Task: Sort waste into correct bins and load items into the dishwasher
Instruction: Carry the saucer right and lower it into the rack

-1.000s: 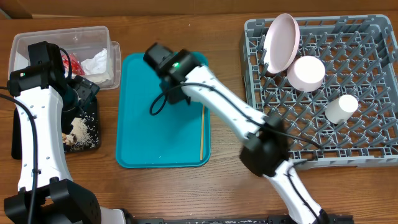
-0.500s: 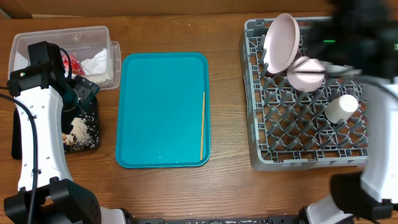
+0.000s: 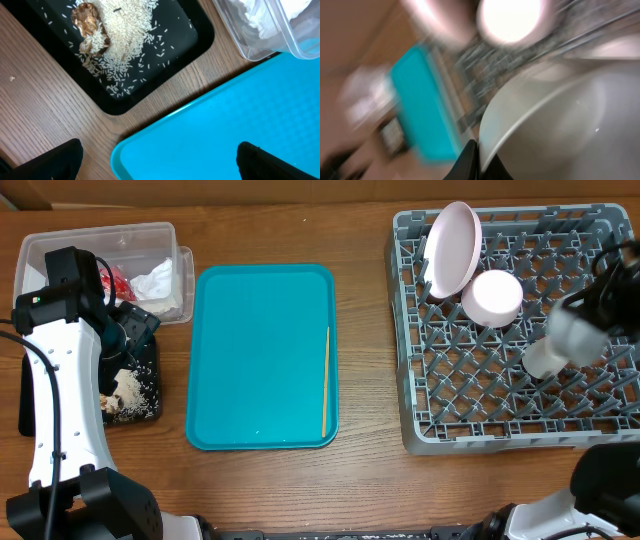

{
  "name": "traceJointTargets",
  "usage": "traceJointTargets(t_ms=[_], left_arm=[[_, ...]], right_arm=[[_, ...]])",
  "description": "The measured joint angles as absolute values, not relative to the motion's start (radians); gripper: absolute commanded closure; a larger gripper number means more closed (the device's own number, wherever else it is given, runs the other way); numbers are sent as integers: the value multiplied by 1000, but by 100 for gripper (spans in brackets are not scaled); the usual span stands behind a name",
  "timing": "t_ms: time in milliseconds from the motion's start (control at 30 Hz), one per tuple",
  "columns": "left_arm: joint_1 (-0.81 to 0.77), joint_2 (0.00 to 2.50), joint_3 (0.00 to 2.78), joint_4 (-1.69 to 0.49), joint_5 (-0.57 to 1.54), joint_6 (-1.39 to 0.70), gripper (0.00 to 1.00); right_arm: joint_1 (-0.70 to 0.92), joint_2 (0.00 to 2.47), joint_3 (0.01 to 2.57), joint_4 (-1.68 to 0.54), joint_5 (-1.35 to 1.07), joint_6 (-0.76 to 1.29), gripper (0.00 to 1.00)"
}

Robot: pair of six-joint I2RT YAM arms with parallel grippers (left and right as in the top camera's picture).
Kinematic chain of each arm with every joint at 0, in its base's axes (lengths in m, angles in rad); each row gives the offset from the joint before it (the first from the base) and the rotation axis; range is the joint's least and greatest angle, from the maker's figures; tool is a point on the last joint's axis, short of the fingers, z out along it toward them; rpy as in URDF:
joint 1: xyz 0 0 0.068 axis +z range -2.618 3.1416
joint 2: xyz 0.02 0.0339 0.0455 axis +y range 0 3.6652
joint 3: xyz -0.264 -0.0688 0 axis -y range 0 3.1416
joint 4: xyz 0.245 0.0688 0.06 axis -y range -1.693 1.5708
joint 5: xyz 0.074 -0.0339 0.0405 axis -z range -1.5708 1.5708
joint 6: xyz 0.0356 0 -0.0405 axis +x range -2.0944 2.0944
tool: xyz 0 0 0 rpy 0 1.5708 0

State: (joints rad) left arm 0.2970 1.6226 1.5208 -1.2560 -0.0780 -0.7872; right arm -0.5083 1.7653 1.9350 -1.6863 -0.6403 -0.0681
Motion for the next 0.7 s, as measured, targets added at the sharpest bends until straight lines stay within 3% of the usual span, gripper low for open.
traceJointTargets(t_ms=[267, 700], left_arm=[[297, 1623, 1521, -1256, -78, -787, 0], [297, 1623, 1521, -1256, -78, -787, 0]], right_arm=[[-542, 1766, 1527, -1628, -1140, -477, 96], [-556, 1766, 1210, -1427, -1350, -579, 96]])
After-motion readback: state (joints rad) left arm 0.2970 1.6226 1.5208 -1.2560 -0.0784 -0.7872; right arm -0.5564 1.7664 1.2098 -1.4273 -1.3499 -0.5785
